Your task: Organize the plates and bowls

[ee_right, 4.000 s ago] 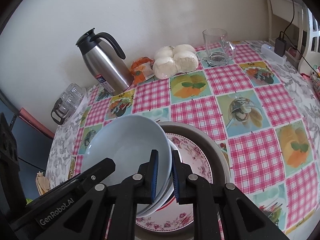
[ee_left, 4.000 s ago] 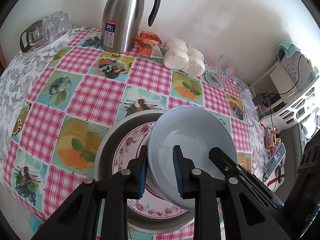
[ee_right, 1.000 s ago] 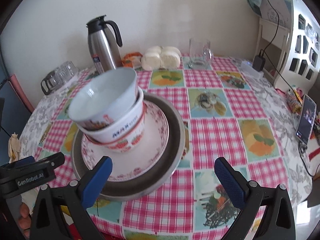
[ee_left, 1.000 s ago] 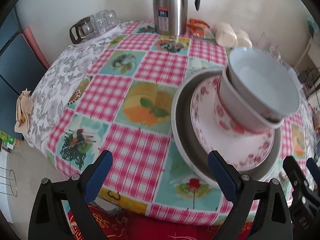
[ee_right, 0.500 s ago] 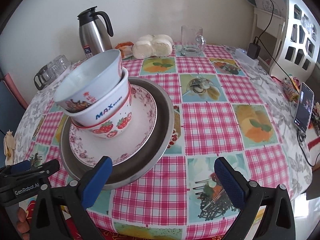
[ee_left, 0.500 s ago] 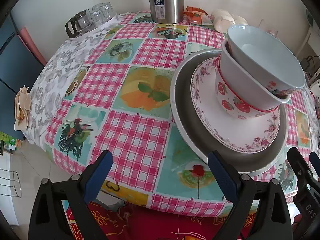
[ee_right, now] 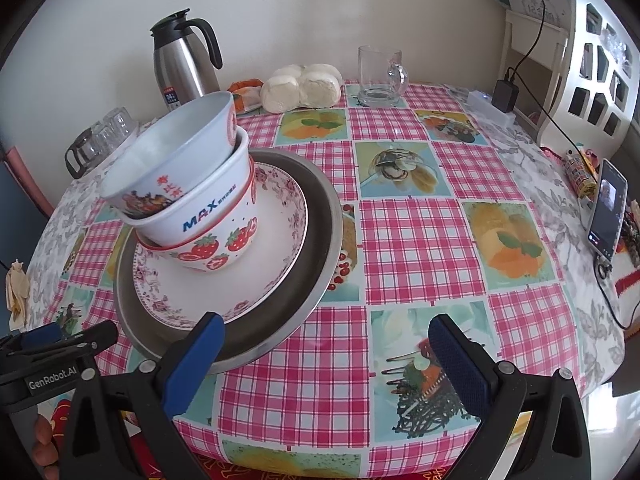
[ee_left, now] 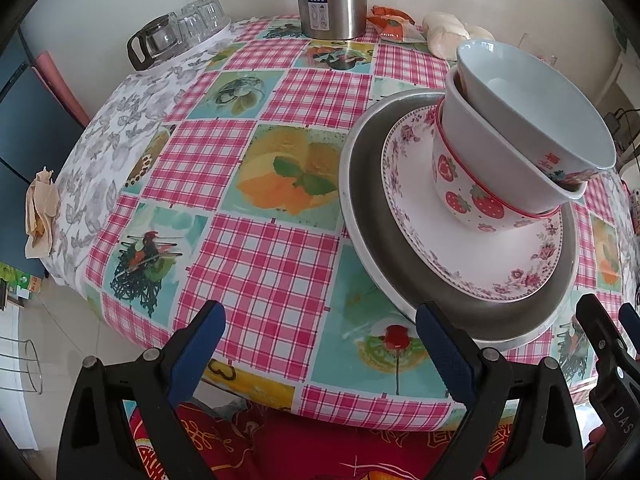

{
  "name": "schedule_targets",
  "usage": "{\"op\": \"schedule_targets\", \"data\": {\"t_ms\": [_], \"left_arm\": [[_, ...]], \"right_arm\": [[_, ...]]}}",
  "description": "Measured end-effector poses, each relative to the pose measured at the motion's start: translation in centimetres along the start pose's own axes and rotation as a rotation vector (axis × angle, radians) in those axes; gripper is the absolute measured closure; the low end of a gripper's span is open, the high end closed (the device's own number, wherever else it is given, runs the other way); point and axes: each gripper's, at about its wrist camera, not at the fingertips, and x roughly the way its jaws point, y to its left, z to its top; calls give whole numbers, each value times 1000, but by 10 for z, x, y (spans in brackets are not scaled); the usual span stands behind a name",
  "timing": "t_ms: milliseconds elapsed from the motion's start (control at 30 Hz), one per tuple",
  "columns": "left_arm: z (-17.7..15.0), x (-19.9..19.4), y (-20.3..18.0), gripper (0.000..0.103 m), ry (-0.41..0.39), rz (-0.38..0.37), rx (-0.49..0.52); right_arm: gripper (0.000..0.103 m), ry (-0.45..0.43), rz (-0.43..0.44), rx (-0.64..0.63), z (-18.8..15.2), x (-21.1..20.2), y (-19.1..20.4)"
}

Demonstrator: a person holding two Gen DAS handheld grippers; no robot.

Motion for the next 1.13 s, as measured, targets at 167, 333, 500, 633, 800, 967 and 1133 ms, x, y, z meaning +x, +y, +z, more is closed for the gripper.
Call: {"op": "schedule_targets", "data": {"t_ms": [167,333,500,633,800,967,1133], "left_arm": [[2,3,3,7,8,-4,-7],[3,4,4,7,8,-6,-9],[3,5,4,7,10,-7,-6],[4,7,5,7,15,-5,-4],[3,9,4,7,16,-10,-1],[3,9,3,7,10,-7,4],[3,10,4,7,20,-14,2]], "right_arm": [[0,7,-5,-2,1,2,-1],[0,8,-8,-3,3,3,-1],[0,16,-11,-8,2,5,-2],[0,19,-17,-7,2,7,-3],[0,25,-20,-10,2,9,-3],[0,28,-22,-9,2,10,-4],[0,31,-22,-7,1,11,-5]]}}
